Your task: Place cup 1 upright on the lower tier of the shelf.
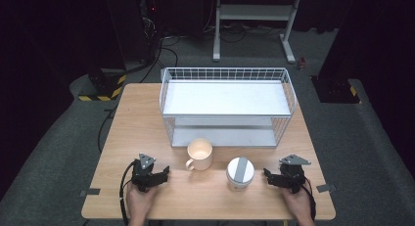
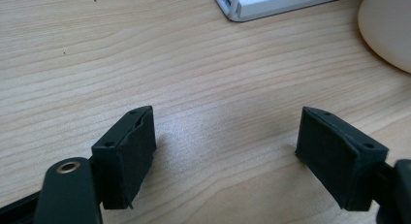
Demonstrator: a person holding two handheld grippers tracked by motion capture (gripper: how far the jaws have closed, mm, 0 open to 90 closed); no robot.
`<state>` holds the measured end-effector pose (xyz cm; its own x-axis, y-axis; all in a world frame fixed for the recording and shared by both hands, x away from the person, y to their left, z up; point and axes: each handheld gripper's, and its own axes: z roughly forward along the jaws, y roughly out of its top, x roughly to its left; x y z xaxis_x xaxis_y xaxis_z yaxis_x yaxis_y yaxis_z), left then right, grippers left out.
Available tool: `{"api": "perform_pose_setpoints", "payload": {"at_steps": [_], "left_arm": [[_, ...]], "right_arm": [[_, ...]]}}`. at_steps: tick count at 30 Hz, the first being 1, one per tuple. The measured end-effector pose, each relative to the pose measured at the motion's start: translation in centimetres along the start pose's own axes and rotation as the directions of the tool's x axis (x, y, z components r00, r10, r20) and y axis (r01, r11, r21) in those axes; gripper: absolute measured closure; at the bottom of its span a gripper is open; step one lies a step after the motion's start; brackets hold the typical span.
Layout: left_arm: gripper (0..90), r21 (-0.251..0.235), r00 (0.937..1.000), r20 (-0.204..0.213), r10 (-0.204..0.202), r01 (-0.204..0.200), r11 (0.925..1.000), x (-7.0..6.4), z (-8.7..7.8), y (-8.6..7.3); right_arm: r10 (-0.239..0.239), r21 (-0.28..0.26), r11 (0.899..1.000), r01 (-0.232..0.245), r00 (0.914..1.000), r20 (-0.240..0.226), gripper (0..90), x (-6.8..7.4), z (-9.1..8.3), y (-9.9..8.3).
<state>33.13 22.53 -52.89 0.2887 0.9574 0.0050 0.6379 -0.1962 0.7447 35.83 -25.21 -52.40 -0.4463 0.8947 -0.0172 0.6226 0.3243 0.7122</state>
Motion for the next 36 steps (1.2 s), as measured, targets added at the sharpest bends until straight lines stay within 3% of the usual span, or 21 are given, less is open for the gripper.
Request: {"api": "perform_pose_setpoints", "payload": {"at_steps": [27,36], "left_arm": [[22.3,0.0,1.0,-0.002,-0.005,0.005,1.0,0.02,-0.01,0.0],[22.4,-0.001,1.0,-0.004,-0.007,0.007,1.0,0.03,-0.01,-0.01]], "right_arm": [[0.006,0.008,1.0,-0.006,1.0,-0.008,14.4,0.18,-0.19,-0.18],[0.012,-0.029,0.999,-0.013,0.9995,-0.03,15.4,0.59,-0.98,-0.8]]}}
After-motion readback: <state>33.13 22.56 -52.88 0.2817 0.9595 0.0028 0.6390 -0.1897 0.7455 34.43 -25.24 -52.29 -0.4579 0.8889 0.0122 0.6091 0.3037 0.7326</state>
